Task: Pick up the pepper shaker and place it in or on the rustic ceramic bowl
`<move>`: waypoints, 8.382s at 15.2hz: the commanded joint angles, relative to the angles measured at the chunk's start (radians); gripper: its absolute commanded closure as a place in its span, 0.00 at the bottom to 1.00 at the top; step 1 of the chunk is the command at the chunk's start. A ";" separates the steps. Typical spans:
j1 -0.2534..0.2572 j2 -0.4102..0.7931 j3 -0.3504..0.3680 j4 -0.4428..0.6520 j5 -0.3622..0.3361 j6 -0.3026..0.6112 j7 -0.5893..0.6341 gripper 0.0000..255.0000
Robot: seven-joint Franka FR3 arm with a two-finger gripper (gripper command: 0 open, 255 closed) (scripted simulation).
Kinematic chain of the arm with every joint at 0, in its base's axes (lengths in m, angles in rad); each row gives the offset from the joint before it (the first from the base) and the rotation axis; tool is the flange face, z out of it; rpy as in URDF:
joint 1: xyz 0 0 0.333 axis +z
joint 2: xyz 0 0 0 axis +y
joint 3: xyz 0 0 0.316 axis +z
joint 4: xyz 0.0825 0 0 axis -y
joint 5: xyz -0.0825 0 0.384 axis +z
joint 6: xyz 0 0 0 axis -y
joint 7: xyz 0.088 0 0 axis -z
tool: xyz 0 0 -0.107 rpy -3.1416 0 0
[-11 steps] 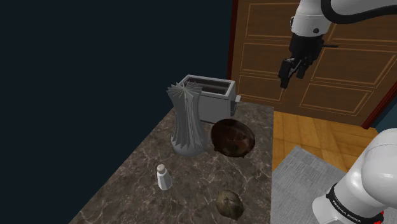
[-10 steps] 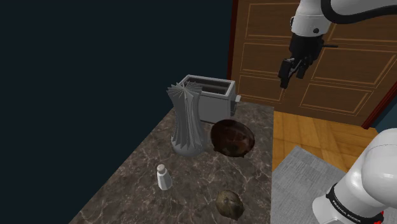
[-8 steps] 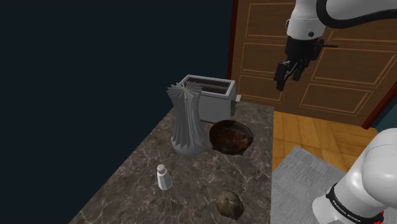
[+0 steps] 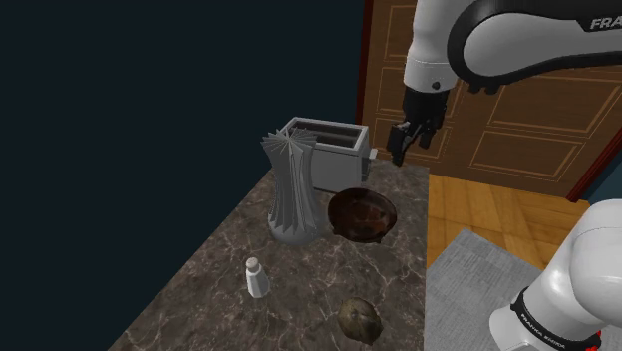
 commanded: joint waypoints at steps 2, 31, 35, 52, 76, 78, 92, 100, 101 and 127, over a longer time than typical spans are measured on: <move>0.021 0.056 0.053 0.005 0.022 0.059 0.053 0.00; 0.240 0.987 0.406 0.616 -0.357 0.319 0.674 0.00; 0.246 1.011 0.397 0.607 -0.374 0.348 0.685 0.00; 0.248 1.042 0.384 0.588 -0.398 0.393 0.700 1.00; 0.236 0.955 0.416 0.728 -0.319 0.186 0.623 1.00; 0.237 0.950 0.418 0.749 -0.314 0.162 0.616 1.00; 0.198 0.858 0.423 0.796 -0.254 0.048 0.542 1.00; 0.071 0.561 0.350 0.495 -0.089 0.129 0.326 1.00; 0.062 0.529 0.335 0.465 -0.074 0.133 0.297 1.00; -0.015 0.204 0.087 0.024 0.006 0.291 -0.060 1.00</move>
